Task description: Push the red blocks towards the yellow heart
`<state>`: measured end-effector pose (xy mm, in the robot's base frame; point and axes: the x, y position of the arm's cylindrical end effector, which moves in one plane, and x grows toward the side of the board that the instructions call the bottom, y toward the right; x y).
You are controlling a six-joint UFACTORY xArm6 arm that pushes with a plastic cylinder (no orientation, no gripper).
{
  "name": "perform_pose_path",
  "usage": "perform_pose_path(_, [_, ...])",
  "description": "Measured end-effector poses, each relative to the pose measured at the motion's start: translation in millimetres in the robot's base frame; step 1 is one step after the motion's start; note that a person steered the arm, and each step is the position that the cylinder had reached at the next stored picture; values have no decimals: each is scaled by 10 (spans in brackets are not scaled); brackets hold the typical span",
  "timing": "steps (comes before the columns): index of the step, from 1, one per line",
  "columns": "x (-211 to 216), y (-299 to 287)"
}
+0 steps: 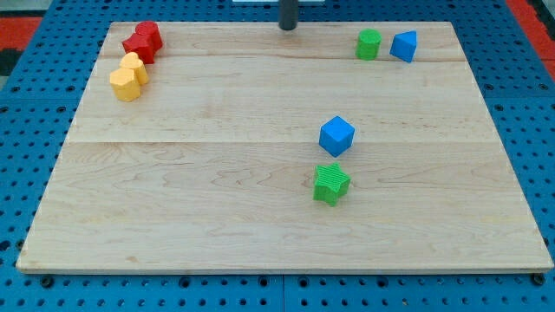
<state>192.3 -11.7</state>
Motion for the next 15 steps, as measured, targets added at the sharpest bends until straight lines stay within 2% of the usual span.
perform_pose_path(2, [-1,-1950])
perform_pose_path(3, [67,-2227])
perform_pose_path(4, [435,-1844])
perform_pose_path(5, [858,-1848])
perform_pose_path(6, [366,-1473])
perform_pose_path(7, [-3,-1659])
perform_pose_path(8, [3,-2365])
perform_pose_path(11, [1429,-2261])
perform_pose_path(14, [2686,-1472])
perform_pose_path(15, [2418,-1189])
